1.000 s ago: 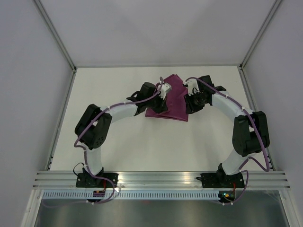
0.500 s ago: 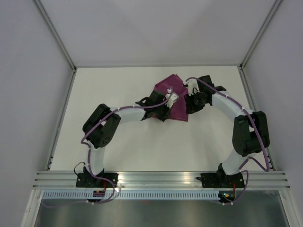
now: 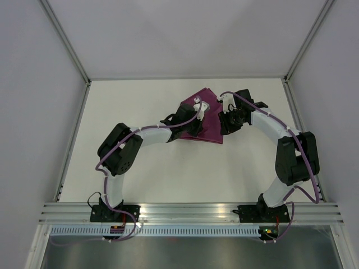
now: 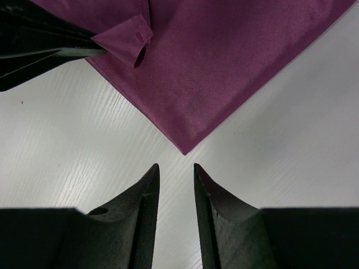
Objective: Fold the napkin, place the utensils inside, and roll it up
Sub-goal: Fold the napkin at the center of the board.
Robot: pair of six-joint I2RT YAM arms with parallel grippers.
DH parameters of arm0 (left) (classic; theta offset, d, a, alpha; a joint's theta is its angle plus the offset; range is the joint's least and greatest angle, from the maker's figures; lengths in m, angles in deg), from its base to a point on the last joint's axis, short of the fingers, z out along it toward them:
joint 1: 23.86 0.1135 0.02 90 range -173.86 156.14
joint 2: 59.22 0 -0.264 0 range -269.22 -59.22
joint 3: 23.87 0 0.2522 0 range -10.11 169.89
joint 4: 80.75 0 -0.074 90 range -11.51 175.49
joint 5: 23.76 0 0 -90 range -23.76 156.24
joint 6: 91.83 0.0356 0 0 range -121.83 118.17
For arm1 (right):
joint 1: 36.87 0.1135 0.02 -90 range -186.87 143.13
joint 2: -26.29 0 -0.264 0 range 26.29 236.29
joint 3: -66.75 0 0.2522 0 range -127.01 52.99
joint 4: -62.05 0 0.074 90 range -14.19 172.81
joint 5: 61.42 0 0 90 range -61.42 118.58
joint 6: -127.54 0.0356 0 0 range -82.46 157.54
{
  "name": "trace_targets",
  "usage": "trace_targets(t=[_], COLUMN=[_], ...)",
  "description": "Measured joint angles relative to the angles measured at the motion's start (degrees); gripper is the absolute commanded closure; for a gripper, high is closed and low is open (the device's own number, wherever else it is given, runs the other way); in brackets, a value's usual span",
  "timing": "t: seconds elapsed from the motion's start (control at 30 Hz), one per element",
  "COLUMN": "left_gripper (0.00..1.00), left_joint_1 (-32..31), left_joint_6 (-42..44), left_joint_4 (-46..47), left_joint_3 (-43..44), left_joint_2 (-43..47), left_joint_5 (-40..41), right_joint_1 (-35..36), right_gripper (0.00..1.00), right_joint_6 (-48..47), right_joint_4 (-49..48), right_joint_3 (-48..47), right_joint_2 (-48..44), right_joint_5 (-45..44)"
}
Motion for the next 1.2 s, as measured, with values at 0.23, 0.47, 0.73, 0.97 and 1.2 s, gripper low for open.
trace_targets(t=[0.23,0.47,0.73,0.97,1.2], left_gripper=[0.98,0.96,0.95,0.71,0.57], left_joint_1=[-0.13,-1.49,-3.61,-3.93,-4.02], left_joint_6=[-1.49,-1.49,-1.49,-1.84,-2.91], left_joint_4=[1.38,1.09,0.46,0.28,0.63], left_joint_3=[0.31,2.49,3.39,4.50,4.57], left_joint_2=[-0.61,-3.78,-5.84,-7.15,-7.21], left_joint_5=[0.17,-0.59,-1.14,-1.51,-2.10], right_joint_1=[0.00,0.00,0.00,-0.02,-0.02], right_gripper=[0.63,0.64,0.64,0.63,0.64], right_joint_6=[0.00,0.00,0.00,-0.02,0.00], right_joint_4=[0.00,-0.02,-0.02,0.02,0.00], right_joint_3=[0.00,0.00,0.00,0.00,0.00], right_joint_2=[0.00,0.00,0.00,0.00,0.00], right_joint_5=[-0.15,-0.37,-0.39,-1.36,-1.46])
